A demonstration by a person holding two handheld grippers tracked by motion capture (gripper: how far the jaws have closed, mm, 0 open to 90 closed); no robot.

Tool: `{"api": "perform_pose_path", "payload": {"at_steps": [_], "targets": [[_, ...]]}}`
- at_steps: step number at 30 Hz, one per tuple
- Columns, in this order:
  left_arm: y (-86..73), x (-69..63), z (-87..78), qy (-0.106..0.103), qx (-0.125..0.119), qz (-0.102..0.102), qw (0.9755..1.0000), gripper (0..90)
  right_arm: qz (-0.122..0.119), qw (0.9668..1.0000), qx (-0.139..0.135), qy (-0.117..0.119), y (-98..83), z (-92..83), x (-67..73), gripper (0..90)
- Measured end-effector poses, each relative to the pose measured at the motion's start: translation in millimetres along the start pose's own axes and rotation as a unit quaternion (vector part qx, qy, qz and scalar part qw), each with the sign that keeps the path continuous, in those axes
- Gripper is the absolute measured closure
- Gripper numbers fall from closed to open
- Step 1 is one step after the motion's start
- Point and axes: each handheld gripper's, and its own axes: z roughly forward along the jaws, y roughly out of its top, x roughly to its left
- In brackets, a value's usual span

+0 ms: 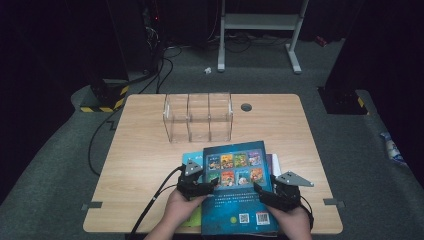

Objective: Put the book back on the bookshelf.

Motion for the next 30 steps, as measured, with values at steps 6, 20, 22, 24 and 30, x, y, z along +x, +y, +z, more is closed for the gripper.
{"api": "perform_pose_path", "payload": {"at_steps": [6, 20, 22, 24, 30], "targets": [[1.9, 1.7, 2.3, 0.0, -0.001, 0.0, 1.0, 30.9, 0.01, 0.9998, 0.006, 0.015, -1.1, 2.9, -1.8, 25.3], [-0.9, 7.9, 1.8, -0.007, -0.008, -0.023, 0.9997, 33.6, 0.018, 0.9997, 0.011, 0.014, -1.4, 3.2, -0.8, 26.9], [-7.5, 8.0, -2.9, -0.006, -0.013, -0.026, 0.9996, 32.2, 0.02, 0.9997, 0.011, 0.013, -1.6, 2.9, -0.5, 27.2], [-13.0, 6.9, -8.6, -0.002, -0.012, -0.018, 0.9998, 30.7, 0.021, 0.9997, 0.009, 0.013, -2.0, 2.8, -0.4, 27.3], [-25.8, 1.8, -19.1, -0.019, -0.016, -0.019, 0.9995, 30.7, 0.019, 0.9997, 0.007, 0.011, -2.7, 1.9, -0.3, 27.6]]}}
